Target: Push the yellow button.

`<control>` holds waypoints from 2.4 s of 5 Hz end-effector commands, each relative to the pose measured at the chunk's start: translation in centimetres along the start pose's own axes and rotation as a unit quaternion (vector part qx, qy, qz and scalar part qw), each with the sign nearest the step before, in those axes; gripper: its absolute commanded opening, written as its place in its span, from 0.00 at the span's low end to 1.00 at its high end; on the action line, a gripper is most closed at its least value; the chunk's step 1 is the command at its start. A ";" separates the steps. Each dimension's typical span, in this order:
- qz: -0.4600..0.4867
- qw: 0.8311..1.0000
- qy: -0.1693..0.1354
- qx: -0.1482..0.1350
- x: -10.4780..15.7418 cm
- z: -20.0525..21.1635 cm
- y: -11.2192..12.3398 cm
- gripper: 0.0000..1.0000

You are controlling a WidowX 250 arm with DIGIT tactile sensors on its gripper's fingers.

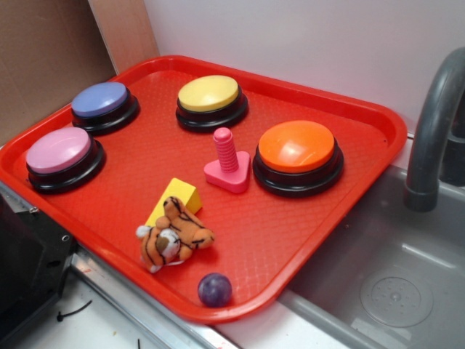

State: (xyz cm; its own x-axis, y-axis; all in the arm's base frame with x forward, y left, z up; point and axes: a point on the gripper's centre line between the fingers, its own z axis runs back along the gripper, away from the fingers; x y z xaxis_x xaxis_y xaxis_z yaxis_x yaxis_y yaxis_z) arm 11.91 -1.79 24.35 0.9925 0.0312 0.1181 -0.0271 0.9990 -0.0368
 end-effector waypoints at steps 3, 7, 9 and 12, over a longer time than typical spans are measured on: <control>-0.045 0.998 -0.039 0.030 9.2 -8.2 0.2 1.00; -0.053 0.998 -0.023 0.039 16.1 -19.7 3.3 1.00; -0.038 0.998 0.009 0.040 15.8 -20.8 4.2 1.00; -0.002 0.998 0.019 0.052 15.5 -13.2 5.5 1.00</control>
State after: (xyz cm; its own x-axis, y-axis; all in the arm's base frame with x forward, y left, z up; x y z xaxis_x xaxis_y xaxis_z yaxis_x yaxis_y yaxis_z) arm 27.93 3.42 10.59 0.9998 0.0194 -0.0019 -0.0193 0.9978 0.0636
